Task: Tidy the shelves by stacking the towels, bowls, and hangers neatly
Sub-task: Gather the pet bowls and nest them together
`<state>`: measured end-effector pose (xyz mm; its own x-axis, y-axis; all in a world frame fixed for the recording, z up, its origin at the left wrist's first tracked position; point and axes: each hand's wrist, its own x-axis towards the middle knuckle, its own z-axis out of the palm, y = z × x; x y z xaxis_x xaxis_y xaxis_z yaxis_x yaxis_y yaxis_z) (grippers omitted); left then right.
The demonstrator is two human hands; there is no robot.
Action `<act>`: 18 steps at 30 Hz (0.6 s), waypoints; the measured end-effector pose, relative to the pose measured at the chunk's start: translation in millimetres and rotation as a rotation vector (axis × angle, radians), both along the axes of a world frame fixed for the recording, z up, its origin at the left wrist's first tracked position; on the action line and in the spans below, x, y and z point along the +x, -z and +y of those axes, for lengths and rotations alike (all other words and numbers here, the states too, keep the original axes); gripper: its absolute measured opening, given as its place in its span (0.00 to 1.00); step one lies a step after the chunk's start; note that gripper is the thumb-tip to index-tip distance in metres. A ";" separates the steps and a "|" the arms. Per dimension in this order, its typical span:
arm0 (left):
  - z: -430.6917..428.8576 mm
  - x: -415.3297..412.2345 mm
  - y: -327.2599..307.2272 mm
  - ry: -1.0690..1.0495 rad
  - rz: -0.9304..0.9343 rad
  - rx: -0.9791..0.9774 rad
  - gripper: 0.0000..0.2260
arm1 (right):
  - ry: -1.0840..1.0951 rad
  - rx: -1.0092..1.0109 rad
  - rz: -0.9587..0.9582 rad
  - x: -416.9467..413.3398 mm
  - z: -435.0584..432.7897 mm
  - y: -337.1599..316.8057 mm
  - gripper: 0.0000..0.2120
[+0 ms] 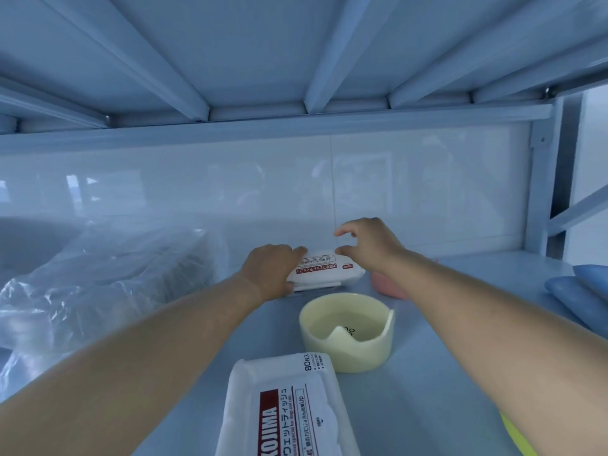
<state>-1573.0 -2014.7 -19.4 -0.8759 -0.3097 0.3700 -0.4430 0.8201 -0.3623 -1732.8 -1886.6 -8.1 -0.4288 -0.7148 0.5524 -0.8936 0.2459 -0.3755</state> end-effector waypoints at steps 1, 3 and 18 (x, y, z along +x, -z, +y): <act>1.9 0.9 -2.5 -0.005 0.011 0.002 0.27 | -0.001 -0.006 0.002 0.5 1.0 -0.6 0.16; 6.4 1.8 -8.0 -0.009 0.057 0.025 0.25 | -0.020 -0.010 0.018 3.6 1.6 -1.2 0.16; 14.9 21.2 -21.8 -0.310 0.579 0.724 0.13 | -0.101 0.195 -0.109 39.5 2.6 16.5 0.17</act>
<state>-1551.8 -1999.8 2.4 -0.4597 -0.8174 0.3472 -0.6273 0.5756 0.5246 -1693.3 -1884.0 -24.6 -0.3993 -0.8457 0.3541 -0.8742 0.2348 -0.4251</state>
